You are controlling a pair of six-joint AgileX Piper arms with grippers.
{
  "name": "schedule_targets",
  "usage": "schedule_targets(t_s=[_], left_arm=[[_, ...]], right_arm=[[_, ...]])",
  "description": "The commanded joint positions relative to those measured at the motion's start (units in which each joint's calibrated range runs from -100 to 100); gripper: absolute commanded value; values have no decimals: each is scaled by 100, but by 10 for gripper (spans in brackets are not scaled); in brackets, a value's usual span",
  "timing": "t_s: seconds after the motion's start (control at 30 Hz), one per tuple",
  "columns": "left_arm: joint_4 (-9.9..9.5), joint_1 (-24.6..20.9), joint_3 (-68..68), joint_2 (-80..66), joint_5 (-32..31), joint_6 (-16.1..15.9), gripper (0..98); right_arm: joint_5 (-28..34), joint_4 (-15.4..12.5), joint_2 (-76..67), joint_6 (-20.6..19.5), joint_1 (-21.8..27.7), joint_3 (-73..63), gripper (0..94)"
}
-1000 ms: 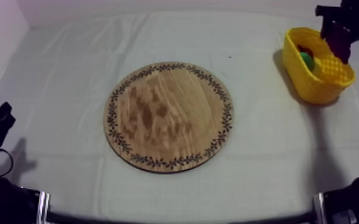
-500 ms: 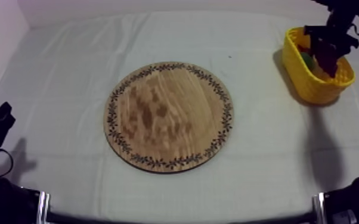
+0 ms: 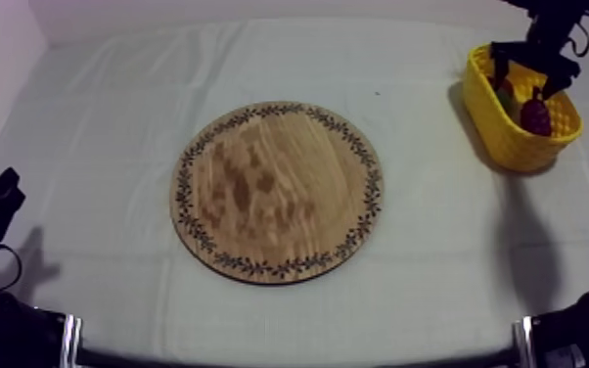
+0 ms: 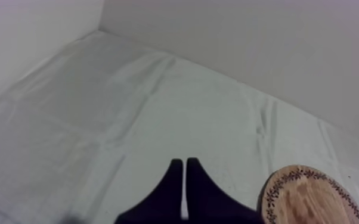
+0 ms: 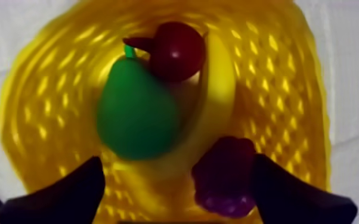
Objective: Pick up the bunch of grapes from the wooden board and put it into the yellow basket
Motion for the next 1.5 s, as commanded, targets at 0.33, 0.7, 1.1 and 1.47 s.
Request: schedule_targets(t_s=[0.33, 0.7, 1.1, 1.47], left_arm=[[-2, 2, -4, 1, -1, 1, 0], [-2, 2, -4, 1, -1, 1, 0], [-2, 2, -4, 1, -1, 1, 0], [-2, 2, -4, 1, -1, 1, 0]], right_arm=[[-960, -63, -1866, 103, -153, 1161, 576], [-2998, -666, -3898, 536, 106, 3622, 339], [-3547, -1596, -6261, 1555, 709, 5792, 186], [-4038, -1762, -8662, 1961, 816, 7679, 8]])
